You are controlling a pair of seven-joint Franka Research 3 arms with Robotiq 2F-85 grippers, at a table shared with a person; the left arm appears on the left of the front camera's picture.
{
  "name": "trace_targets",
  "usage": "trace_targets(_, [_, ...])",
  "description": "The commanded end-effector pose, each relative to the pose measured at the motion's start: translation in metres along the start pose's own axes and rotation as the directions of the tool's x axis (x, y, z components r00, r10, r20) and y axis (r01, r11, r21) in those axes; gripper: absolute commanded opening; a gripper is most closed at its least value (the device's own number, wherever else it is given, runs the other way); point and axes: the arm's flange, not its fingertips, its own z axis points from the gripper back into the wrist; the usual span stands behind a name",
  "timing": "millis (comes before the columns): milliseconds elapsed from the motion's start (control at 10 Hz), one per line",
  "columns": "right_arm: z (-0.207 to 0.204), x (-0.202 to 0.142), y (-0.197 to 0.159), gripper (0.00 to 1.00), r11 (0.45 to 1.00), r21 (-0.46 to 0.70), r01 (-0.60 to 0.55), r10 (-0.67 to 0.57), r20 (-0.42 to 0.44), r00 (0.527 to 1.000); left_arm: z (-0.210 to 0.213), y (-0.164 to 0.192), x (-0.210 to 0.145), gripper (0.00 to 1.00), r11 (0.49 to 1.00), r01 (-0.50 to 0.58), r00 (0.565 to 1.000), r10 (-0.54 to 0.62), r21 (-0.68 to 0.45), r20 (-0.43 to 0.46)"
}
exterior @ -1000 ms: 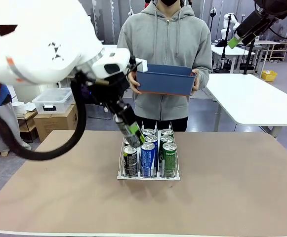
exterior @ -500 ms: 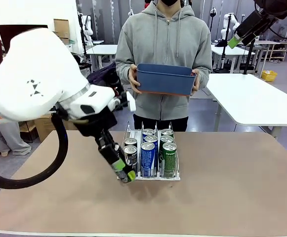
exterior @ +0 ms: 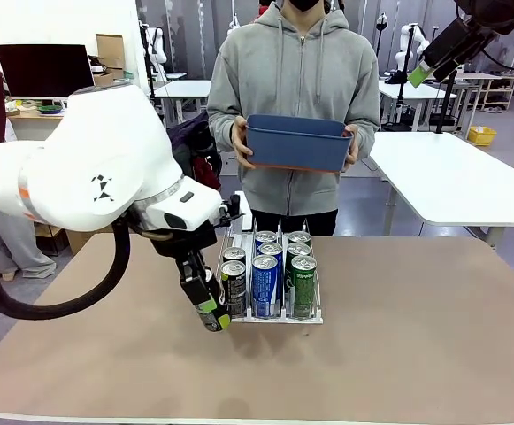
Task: Fill the beverage cans into the dispenser.
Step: Place the picked Pepsi coke in the line of the Automatic Can Dispenser with the same cans.
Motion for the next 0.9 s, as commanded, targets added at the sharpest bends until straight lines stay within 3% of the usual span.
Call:
trace_targets(0, [0.0,-0.001,0.0,1.0,1.0,0.02,-0.007,0.007,0.009,1.0,0.003,-0.01,-0.01,0.57,1.0,0.007,1.0,-0.007,-0.012,0.008])
trace_targets(300, [0.0,-0.001,0.0,1.0,1.0,0.02,-0.007,0.007,0.009,1.0,-0.001,-0.004,-0.005,0.57,1.0,0.001,1.0,-0.001,-0.004,-0.006])
trace_targets(600, [0.0,-0.001,0.0,1.0,1.0,0.02,-0.007,0.007,0.009,1.0,-0.032,0.021,0.001,0.57,1.0,-0.022,0.999,0.022,-0.002,-0.03])
trace_targets(800, [0.0,-0.001,0.0,1.0,1.0,0.02,-0.007,0.007,0.009,1.0,-0.041,0.031,0.009,0.57,0.996,-0.059,0.997,0.062,0.065,-0.042])
